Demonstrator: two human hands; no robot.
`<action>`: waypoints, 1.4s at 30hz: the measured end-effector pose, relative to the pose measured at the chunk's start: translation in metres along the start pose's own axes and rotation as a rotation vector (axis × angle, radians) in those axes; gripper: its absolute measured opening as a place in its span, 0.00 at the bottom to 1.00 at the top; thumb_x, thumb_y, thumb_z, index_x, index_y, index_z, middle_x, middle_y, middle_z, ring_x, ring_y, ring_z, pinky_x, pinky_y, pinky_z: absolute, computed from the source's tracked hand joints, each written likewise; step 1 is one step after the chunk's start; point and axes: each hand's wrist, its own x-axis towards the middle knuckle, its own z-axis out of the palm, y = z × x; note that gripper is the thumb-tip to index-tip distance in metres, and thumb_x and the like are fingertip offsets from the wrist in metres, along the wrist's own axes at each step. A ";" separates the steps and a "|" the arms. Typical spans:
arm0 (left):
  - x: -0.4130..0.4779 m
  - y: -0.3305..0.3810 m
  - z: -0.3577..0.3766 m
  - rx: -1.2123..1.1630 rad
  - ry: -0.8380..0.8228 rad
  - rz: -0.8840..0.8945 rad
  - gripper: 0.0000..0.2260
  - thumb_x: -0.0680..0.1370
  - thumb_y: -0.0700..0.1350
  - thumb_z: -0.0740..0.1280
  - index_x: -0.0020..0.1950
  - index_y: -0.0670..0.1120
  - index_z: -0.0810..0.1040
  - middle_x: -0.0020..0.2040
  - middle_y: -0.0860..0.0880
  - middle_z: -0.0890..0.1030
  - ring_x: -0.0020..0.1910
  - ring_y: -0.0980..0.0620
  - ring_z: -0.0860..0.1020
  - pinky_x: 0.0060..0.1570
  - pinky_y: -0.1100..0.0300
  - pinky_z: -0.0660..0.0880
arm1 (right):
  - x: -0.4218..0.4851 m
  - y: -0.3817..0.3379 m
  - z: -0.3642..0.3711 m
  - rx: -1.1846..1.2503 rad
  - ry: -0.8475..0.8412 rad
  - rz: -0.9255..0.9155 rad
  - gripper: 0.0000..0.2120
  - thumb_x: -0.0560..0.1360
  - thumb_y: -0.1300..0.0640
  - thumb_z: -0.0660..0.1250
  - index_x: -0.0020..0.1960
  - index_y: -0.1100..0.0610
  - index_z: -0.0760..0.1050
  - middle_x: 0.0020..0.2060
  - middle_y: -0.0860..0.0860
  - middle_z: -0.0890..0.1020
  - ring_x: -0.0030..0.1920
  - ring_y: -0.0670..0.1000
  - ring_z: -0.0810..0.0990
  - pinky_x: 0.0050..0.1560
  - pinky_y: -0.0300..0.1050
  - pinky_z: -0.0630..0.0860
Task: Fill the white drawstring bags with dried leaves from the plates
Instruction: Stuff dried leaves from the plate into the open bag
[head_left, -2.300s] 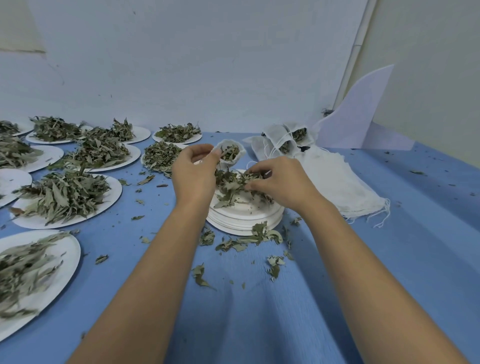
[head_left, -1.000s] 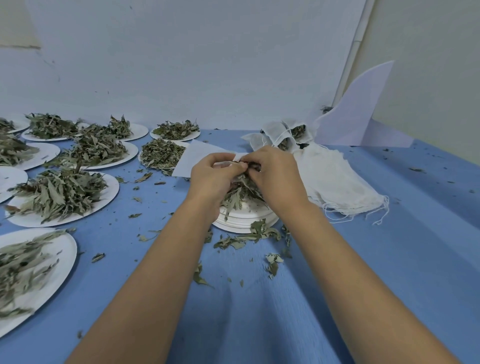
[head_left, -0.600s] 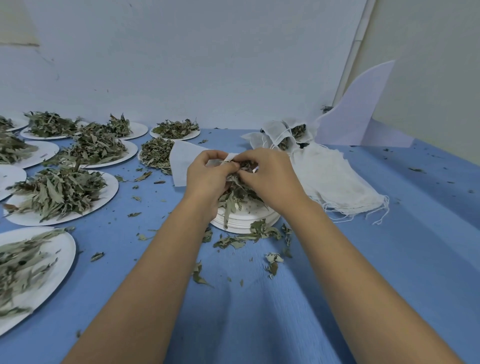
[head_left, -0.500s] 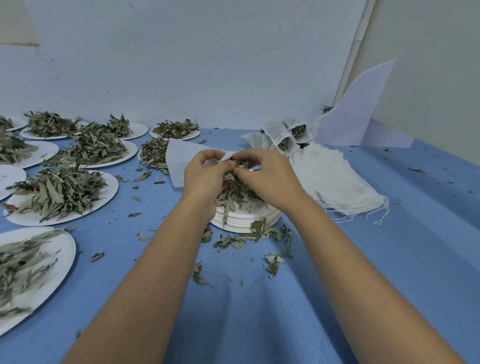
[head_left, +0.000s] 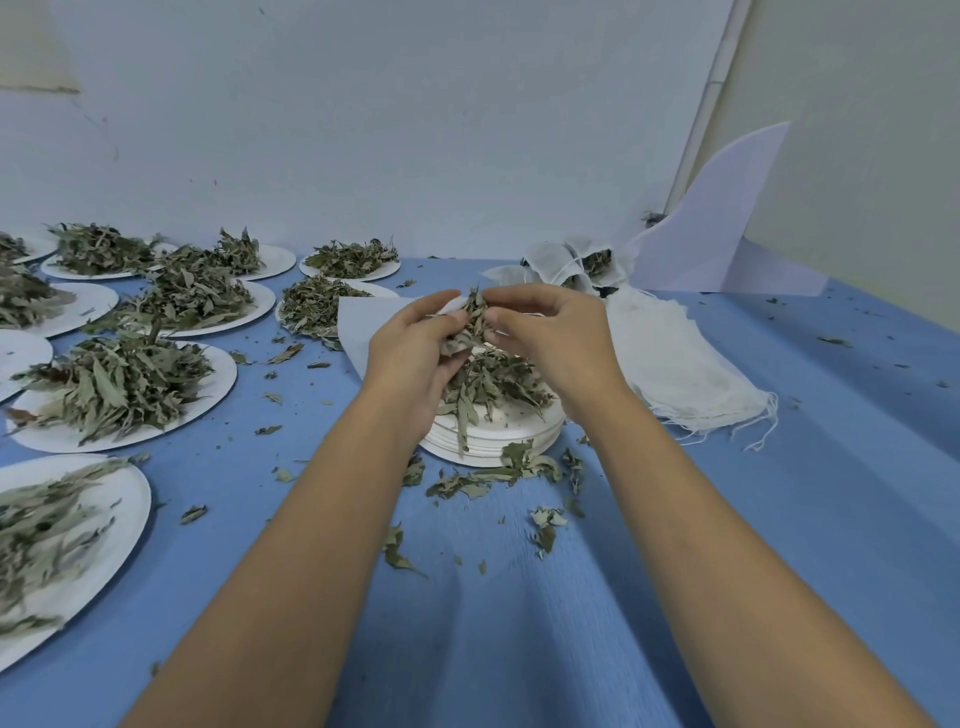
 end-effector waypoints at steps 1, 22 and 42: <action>0.000 0.001 0.000 -0.016 -0.011 -0.010 0.09 0.77 0.32 0.64 0.54 0.43 0.78 0.48 0.45 0.80 0.45 0.51 0.78 0.45 0.61 0.77 | 0.000 0.000 0.000 0.032 -0.002 0.010 0.08 0.71 0.68 0.71 0.44 0.57 0.83 0.35 0.48 0.84 0.39 0.45 0.84 0.44 0.35 0.79; -0.007 -0.007 0.000 0.660 0.110 0.285 0.08 0.75 0.36 0.66 0.44 0.50 0.78 0.40 0.50 0.76 0.39 0.51 0.77 0.40 0.62 0.76 | -0.001 0.011 0.007 -0.433 0.067 0.008 0.09 0.70 0.57 0.73 0.50 0.54 0.82 0.37 0.43 0.80 0.40 0.41 0.78 0.39 0.26 0.72; -0.005 -0.011 -0.004 0.693 0.255 0.468 0.07 0.75 0.36 0.66 0.48 0.46 0.71 0.36 0.52 0.71 0.30 0.57 0.70 0.23 0.72 0.65 | -0.007 0.006 0.024 -0.418 0.117 -0.047 0.10 0.71 0.57 0.72 0.52 0.56 0.81 0.41 0.45 0.80 0.41 0.40 0.76 0.40 0.26 0.70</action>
